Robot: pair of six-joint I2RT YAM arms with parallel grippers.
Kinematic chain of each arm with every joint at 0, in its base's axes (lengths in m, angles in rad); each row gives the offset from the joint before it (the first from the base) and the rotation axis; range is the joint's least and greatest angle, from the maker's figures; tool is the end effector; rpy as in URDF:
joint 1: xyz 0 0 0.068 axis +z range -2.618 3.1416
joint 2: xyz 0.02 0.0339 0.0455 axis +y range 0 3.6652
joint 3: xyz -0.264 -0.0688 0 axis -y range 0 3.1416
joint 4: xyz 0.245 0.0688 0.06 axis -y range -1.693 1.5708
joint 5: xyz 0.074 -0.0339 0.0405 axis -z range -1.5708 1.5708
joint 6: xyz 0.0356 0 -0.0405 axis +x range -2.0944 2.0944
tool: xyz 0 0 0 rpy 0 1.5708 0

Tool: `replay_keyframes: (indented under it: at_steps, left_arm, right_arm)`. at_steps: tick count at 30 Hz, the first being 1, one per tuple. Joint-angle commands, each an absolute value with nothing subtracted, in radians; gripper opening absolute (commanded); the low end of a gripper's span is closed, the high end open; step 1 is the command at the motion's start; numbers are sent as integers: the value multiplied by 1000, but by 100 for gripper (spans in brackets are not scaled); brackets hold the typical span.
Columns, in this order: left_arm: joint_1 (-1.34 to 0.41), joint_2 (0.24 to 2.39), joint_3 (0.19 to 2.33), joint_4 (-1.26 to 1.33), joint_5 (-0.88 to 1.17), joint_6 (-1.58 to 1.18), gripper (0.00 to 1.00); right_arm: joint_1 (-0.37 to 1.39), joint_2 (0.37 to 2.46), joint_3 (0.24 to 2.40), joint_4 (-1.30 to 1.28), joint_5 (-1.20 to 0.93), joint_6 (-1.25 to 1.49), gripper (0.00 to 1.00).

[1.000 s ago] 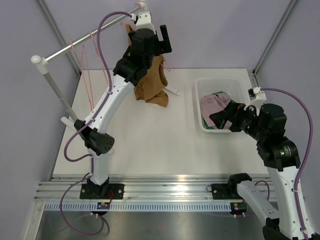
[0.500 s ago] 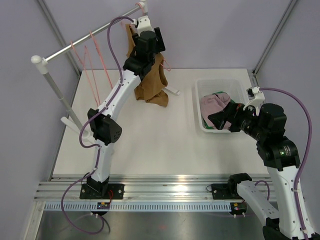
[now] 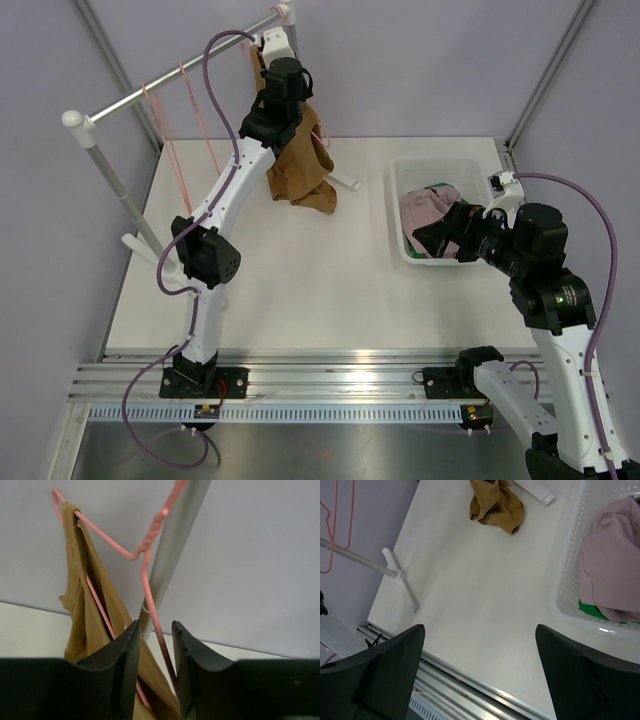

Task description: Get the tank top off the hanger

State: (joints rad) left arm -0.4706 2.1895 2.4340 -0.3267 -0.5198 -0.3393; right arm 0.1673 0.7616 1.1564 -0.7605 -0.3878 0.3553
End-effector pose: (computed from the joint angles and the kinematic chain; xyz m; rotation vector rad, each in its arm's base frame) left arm 0.4544 -0.2113 0.4375 -0.2857 1.6205 -0.1893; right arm 0.1278 0.0352 0.4071 -0.0796 1.9746 0.7195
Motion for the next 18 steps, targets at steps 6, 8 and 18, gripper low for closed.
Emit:
replay_keyframes:
  at_steps: [6,8,18]
  left_arm:
    - [-459,2094,2402,-255,-581,-319,4]
    - [-459,2080,2404,-253,-601,-310,0]
    - [-462,1999,2410,-250,-667,-296,0]
  right_arm:
    - [164,756,1167,-727,-413,356,99]
    - [164,749,1164,-724,-411,356,99]
    - [164,749,1169,-721,-420,356,100]
